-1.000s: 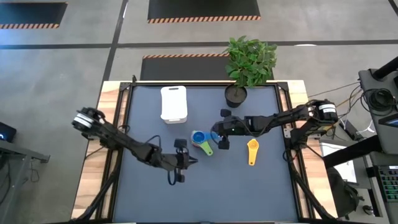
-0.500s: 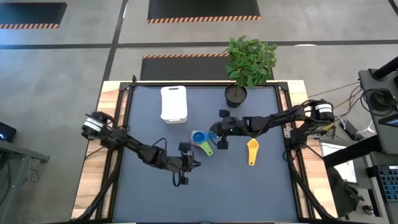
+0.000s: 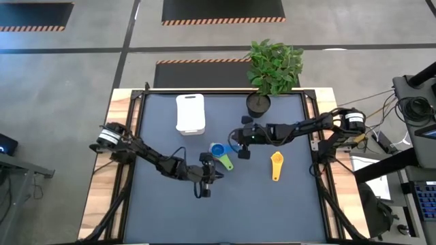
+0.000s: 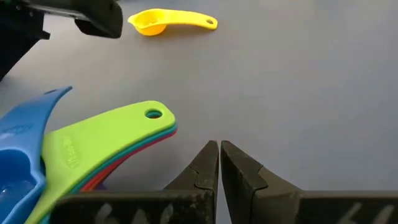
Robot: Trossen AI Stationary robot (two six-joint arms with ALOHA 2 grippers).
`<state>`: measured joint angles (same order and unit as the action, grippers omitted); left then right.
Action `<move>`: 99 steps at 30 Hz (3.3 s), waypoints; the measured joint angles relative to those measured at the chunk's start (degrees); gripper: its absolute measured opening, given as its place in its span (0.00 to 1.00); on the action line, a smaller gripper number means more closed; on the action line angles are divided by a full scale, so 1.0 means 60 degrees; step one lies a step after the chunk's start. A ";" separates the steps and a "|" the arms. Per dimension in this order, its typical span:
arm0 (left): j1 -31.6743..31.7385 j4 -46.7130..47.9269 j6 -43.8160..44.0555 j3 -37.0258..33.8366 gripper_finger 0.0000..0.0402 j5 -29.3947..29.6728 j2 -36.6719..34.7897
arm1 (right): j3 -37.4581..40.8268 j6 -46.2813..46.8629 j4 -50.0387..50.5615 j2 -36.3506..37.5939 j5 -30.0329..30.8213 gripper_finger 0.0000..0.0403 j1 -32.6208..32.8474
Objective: Nest measuring cups in basket
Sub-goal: Stack the blue measuring cup on top of the green measuring cup, then stack the yellow measuring cup on the top of the blue measuring cup
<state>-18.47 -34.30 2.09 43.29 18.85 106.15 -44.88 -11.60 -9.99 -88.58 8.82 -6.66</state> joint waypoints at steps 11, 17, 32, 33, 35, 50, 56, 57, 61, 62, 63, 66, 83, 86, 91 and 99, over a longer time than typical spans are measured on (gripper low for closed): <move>0.0098 -0.0007 0.0002 -0.0017 0.00 0.0004 0.0055 | -0.0039 0.0829 0.0170 -0.0362 -0.1706 0.02 0.0125; 0.0126 0.0000 0.0000 -0.0032 0.00 0.0004 0.0055 | -0.0277 0.1111 0.0601 -0.0264 -0.2034 0.02 0.0484; 0.0231 0.0004 0.0000 -0.0044 0.00 0.0029 0.0055 | -0.1238 0.1397 0.2509 -0.0261 -0.0616 0.02 0.1301; 0.0240 0.0007 0.0000 -0.0044 0.00 0.0030 0.0055 | -0.1281 0.1463 0.2505 -0.0261 -0.0646 0.02 0.1321; 0.0266 0.0007 -0.0004 -0.0044 0.00 0.0033 0.0055 | -0.1336 0.1552 0.2494 -0.0257 -0.0716 0.02 0.1417; 0.0487 0.0004 -0.0113 -0.0040 0.00 0.0047 0.0055 | -0.1348 0.2193 0.2236 -0.0385 -0.0686 0.02 0.2257; 0.0479 0.0004 -0.0138 -0.0040 0.00 0.0046 0.0055 | -0.1348 0.2215 0.2513 -0.0338 -0.0367 0.02 0.2256; 0.0448 0.0005 -0.0175 -0.0040 0.00 0.0040 0.0046 | -0.1348 0.2215 0.2595 -0.0303 -0.0354 0.02 0.2249; 0.0153 0.0219 -0.0582 -0.0051 0.00 0.0041 -0.0314 | -0.1348 0.2504 0.3102 0.0025 -0.0159 0.02 0.2256; 0.0079 0.0377 -0.0672 -0.0051 0.00 0.0058 -0.0471 | -0.1348 0.2617 0.3305 0.0135 -0.0137 0.02 0.2262; 0.0017 0.0613 -0.0748 -0.0051 0.00 0.0176 -0.0621 | -0.1348 0.2785 0.3466 0.0239 -0.0117 0.02 0.2262; -0.0130 0.1554 -0.0985 -0.0076 0.00 0.0528 -0.1206 | -0.1348 0.3318 0.3774 0.0581 -0.0112 0.02 0.2279; -0.0263 0.3500 -0.3167 -0.1261 0.00 0.0603 -0.6057 | -0.2935 0.6817 0.6544 0.1307 -0.0787 0.02 0.3524; -0.0260 0.3643 -0.3164 -0.1412 0.00 0.0637 -0.6553 | -0.3569 0.7474 0.7595 0.1215 -0.1178 0.02 0.3640; -0.0263 0.3827 -0.2988 -0.1713 0.00 0.0696 -0.7064 | -0.3958 0.8917 0.8704 0.1156 -0.1646 0.02 0.3869; -0.0263 0.3815 -0.2963 -0.2018 0.00 0.0730 -0.7092 | -0.2971 1.1724 0.9607 0.1249 -0.1729 0.02 0.4352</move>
<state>-20.05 -11.41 -15.69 31.18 23.23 63.60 -62.71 58.75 47.66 -81.09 -1.55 19.46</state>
